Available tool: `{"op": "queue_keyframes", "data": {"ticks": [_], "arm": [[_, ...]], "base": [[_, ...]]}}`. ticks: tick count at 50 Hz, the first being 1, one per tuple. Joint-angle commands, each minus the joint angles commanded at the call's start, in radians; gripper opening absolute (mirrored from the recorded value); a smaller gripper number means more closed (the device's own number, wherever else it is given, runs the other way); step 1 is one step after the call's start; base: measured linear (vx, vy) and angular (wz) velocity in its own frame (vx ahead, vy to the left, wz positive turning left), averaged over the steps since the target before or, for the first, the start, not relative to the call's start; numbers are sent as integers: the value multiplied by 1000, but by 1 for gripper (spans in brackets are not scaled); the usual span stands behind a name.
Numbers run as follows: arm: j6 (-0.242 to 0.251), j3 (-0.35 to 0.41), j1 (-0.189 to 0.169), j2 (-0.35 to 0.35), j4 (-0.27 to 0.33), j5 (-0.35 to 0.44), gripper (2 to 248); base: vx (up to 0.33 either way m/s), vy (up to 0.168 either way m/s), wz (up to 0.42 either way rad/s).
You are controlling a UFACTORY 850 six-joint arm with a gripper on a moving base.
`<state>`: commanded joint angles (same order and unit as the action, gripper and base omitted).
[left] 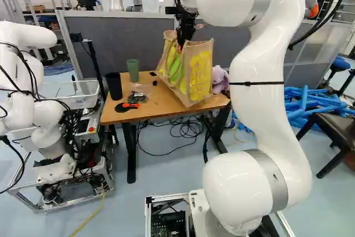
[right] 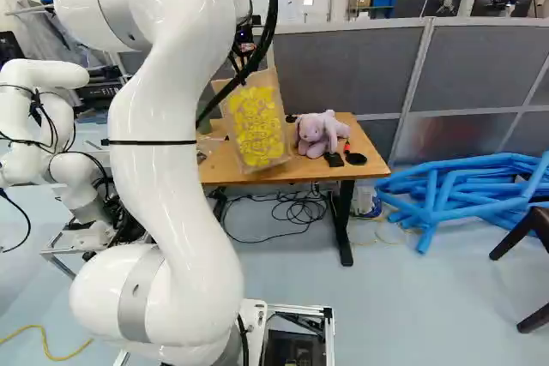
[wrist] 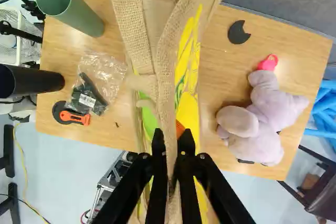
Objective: Pick up the bag on the ground and place it on the table
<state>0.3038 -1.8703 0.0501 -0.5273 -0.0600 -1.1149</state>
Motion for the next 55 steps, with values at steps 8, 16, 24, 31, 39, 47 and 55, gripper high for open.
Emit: {"op": "queue_keyframes", "data": {"ticks": [8,16,24,31,39,47,55], "arm": [[0,0,2,-18,-14,0,23],[0,2,3,-34,-17,0,23],[0,4,3,-50,-17,0,23],[0,3,1,-67,-17,3,23],[0,-8,-6,-92,-17,13,23],[0,-21,-12,-117,-17,16,23],[0,-24,-14,-124,-17,16,23]], "base": [[0,0,0],[0,0,0],[0,0,0],[0,0,0],[0,0,0],[0,0,0],[0,0,0]]}}
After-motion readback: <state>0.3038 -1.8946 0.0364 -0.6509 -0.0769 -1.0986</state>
